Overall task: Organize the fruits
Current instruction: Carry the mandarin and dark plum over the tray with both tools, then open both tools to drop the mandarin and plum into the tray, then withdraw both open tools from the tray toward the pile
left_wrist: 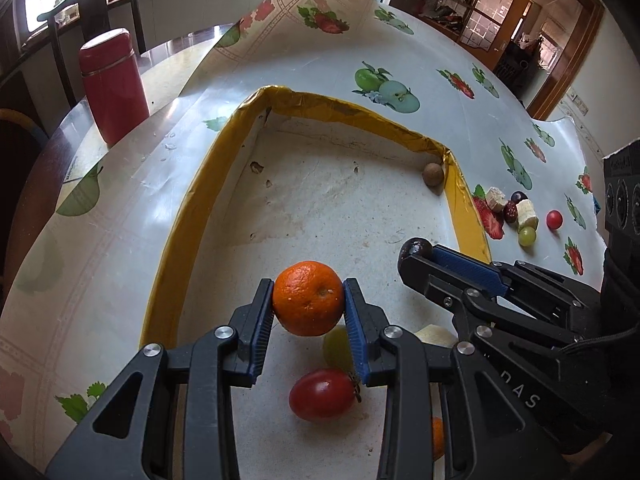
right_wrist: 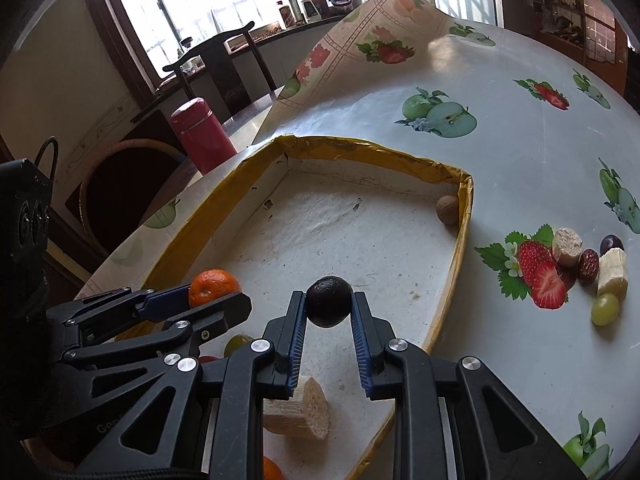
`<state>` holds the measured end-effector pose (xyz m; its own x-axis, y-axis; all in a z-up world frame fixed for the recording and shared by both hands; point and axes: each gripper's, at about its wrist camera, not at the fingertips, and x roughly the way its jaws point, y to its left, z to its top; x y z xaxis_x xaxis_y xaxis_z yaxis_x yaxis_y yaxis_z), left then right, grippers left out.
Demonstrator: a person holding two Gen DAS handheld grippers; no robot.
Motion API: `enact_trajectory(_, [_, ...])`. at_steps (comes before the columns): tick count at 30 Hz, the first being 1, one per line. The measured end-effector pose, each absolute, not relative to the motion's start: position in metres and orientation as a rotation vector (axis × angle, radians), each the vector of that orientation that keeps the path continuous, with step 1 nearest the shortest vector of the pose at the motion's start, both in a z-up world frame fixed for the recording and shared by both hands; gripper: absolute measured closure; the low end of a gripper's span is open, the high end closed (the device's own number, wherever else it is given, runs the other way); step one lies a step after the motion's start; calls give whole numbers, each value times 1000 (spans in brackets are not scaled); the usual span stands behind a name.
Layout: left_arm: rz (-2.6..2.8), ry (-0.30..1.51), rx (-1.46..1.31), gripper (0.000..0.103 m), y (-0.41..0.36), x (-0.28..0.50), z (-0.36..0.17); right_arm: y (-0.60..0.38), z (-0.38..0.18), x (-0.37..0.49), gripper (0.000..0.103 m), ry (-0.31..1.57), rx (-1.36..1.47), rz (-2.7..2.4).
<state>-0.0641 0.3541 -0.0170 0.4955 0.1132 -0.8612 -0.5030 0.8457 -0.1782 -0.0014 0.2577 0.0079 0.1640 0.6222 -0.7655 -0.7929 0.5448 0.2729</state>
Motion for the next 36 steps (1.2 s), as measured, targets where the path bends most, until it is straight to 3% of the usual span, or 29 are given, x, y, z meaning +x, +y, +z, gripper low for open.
enact_trajectory(8, [377, 1019, -529, 66, 363, -69, -23, 263, 1, 0, 76, 999, -241, 1028])
enact_trajectory(12, [371, 988, -542, 56, 360, -76, -17, 253, 8, 0, 58, 983, -210, 1025])
enact_trajectory(23, [374, 897, -525, 55, 347, -82, 15, 192, 31, 2, 58, 935, -86, 990])
enact_trajectory(36, [219, 870, -452, 55, 274, -50, 39, 99, 25, 30, 58, 930, -13, 828])
